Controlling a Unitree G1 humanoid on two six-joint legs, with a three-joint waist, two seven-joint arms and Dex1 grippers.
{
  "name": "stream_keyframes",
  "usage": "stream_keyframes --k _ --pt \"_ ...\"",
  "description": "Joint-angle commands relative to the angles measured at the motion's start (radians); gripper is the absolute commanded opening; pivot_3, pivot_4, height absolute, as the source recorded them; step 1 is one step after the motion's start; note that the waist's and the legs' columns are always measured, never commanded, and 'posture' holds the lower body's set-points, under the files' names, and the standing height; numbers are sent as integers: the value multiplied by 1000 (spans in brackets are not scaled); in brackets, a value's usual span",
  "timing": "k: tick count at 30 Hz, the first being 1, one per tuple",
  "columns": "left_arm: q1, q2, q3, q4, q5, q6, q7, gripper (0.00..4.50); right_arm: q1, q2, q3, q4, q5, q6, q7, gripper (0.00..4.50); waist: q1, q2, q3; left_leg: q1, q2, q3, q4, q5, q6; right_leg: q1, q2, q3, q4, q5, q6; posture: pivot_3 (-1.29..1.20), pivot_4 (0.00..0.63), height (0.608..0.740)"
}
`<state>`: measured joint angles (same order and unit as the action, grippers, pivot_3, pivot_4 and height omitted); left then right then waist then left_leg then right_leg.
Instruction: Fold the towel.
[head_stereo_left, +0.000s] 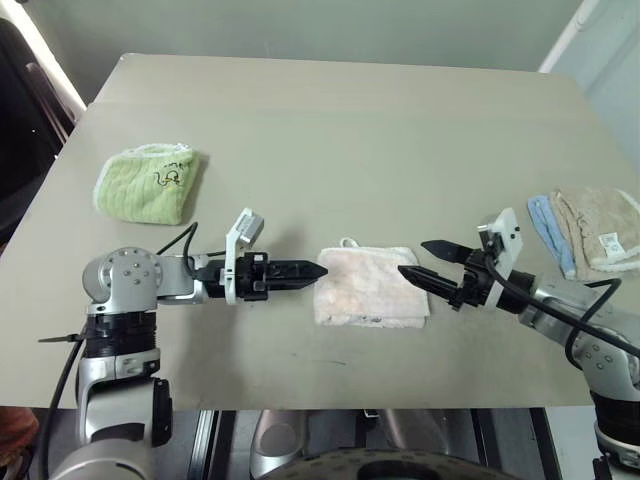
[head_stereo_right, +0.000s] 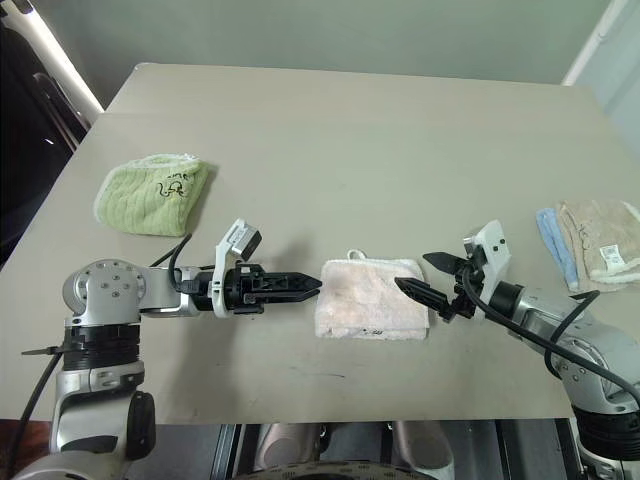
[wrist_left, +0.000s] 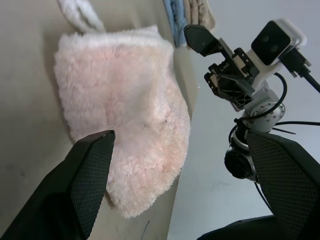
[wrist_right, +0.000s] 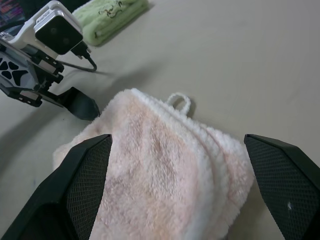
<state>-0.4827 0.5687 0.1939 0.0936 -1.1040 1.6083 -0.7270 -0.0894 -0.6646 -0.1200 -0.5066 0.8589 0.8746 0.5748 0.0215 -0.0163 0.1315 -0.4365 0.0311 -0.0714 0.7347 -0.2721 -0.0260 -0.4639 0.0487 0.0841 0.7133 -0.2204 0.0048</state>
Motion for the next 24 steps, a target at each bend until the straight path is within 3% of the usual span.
stream_keyframes --k 1,7,10,16,24 --pt "14 62 -17 20 -106 6 61 4500 9 -17 -27 -34 12 12 0 4467 0 0 0 0 0 0 0 0 0 0 0 0 0 0 0 0 150 697" --pt "-4 173 -75 69 -206 6 103 4500 29 -18 -29 -40 4 6 -4 4467 0 0 0 0 0 0 0 0 0 0 0 0 0 0 0 0 150 697" --pt "-7 183 -113 76 -230 6 122 4500 27 -6 -18 -36 -7 -2 -14 4467 0 0 0 0 0 0 0 0 0 0 0 0 1 0 0 0 150 697" --pt "-21 113 -176 106 -282 6 217 4500 28 18 -19 -40 -15 -8 -31 4467 5 0 0 0 -1 0 0 0 0 0 0 0 0 0 -1 0 150 697" --pt "-97 -22 -171 162 -273 6 285 4500 25 28 -30 -41 -21 -10 -47 4467 19 1 1 0 -2 0 1 0 0 2 -1 0 0 0 1 0 150 697"
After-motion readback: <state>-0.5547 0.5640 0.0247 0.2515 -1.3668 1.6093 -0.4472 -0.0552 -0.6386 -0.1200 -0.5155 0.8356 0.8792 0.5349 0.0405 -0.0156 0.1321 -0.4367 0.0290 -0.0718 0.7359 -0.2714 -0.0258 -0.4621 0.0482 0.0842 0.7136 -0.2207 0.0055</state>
